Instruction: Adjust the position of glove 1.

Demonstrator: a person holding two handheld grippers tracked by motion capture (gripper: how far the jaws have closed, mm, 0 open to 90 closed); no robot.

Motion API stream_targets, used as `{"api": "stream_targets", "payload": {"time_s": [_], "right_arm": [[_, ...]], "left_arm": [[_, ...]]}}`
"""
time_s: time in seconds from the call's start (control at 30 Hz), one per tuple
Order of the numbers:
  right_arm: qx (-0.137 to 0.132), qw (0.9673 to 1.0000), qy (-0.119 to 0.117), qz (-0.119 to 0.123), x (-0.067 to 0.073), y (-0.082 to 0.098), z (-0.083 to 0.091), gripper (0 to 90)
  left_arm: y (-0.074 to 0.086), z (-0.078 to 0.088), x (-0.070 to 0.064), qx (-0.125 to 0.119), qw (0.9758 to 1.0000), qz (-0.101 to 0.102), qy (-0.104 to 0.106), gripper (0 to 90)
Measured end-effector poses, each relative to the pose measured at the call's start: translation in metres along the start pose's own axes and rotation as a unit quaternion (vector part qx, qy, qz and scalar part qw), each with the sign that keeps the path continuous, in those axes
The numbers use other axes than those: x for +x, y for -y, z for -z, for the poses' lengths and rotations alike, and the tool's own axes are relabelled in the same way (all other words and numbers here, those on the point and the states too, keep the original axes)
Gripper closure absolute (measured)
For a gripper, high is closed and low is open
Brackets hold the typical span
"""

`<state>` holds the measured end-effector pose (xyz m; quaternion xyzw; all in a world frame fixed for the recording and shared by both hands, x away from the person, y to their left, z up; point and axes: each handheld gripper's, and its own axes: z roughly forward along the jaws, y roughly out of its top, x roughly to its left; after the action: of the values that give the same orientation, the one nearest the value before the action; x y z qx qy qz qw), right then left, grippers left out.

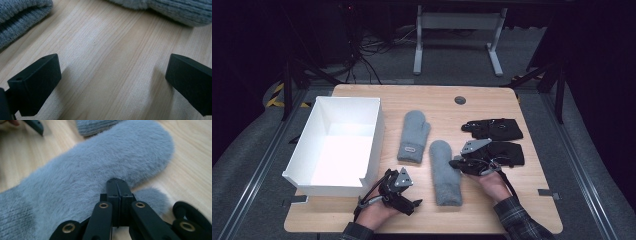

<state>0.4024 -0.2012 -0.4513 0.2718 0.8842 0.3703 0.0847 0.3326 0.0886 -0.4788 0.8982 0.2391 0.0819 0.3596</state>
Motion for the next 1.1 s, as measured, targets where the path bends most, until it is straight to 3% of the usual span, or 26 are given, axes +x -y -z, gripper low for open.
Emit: {"api": "stream_targets", "payload": {"time_s": [0.53,1.1], "right_arm": [[0.026,0.9996,-0.008,-0.002,0.022,0.024,0.03,90.0],[0.027,0.9991,-0.023,-0.023,0.035,0.056,0.064,90.0]], "left_arm": [[0.0,0.0,0.0,0.001,1.0,-0.001,0.0,0.6],[0.0,0.0,0.0,0.0,1.0,0.0,-0.001,0.6]]}}
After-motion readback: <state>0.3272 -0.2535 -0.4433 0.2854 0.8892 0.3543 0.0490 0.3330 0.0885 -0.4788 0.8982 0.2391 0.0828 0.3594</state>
